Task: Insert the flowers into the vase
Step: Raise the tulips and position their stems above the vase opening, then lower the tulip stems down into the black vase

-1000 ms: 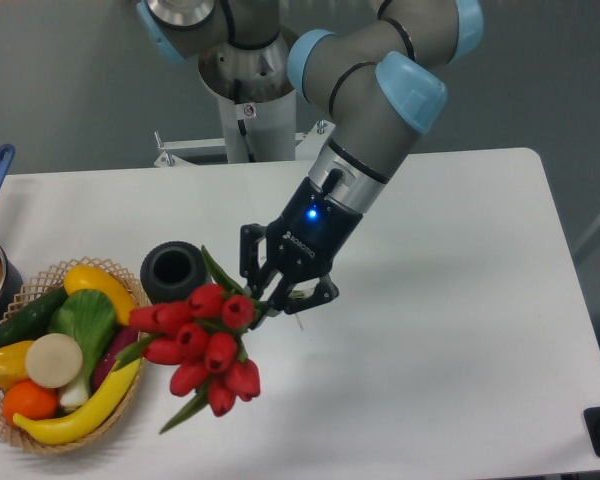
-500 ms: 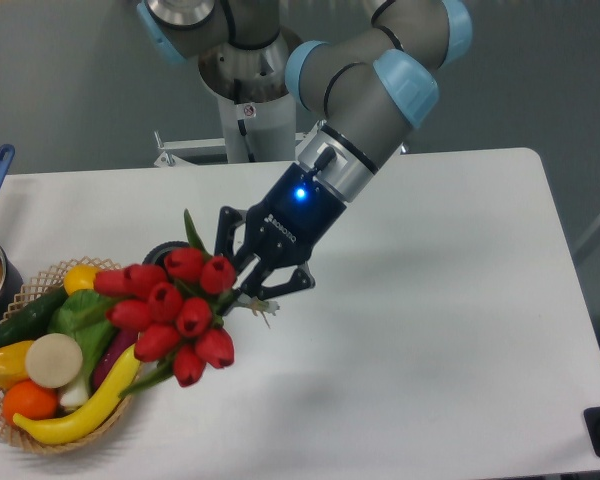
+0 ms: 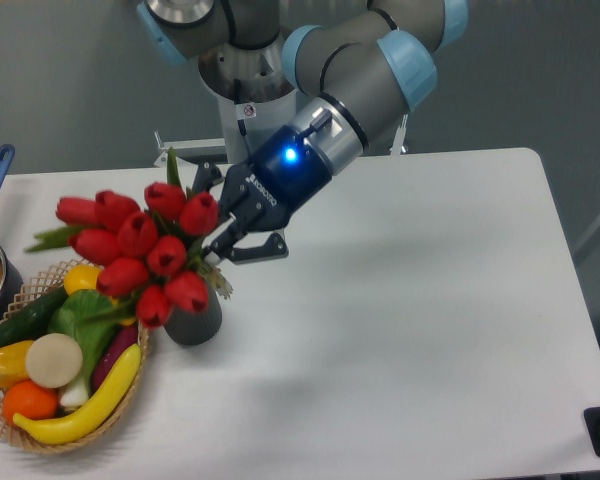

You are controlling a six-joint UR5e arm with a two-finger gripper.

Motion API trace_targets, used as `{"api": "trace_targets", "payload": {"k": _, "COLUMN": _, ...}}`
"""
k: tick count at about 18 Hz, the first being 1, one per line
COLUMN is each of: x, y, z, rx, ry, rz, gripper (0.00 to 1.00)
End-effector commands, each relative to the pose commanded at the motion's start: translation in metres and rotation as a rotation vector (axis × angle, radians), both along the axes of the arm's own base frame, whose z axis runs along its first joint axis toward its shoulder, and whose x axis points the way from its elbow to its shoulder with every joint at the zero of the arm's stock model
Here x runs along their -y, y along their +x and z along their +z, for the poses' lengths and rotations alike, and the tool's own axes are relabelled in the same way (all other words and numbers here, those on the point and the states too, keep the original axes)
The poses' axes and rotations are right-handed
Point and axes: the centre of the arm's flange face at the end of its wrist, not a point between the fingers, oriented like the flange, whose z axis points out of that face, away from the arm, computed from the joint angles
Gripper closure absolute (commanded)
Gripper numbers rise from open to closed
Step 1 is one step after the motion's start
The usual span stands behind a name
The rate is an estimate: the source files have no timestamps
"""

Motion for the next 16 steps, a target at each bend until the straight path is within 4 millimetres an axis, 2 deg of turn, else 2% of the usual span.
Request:
{"api": "trace_targets", "payload": {"k": 4, "x": 0.009, "y": 0.018, "z": -0.005, "rx": 0.022, "ry": 0.012, "rz": -0.014, "gripper": 1.00}}
{"api": "trace_targets", "payload": {"k": 11, "x": 0.011, "y": 0.027, "z": -0.015, "rx": 0.036, "ry": 0.008, "rz": -0.023, "gripper": 1.00}}
{"api": "trace_targets", "payload": {"k": 16, "x": 0.009, "y": 0.026, "z": -0.023, "rx": 0.027, "ry": 0.011, "rz": -0.025, "gripper": 1.00}}
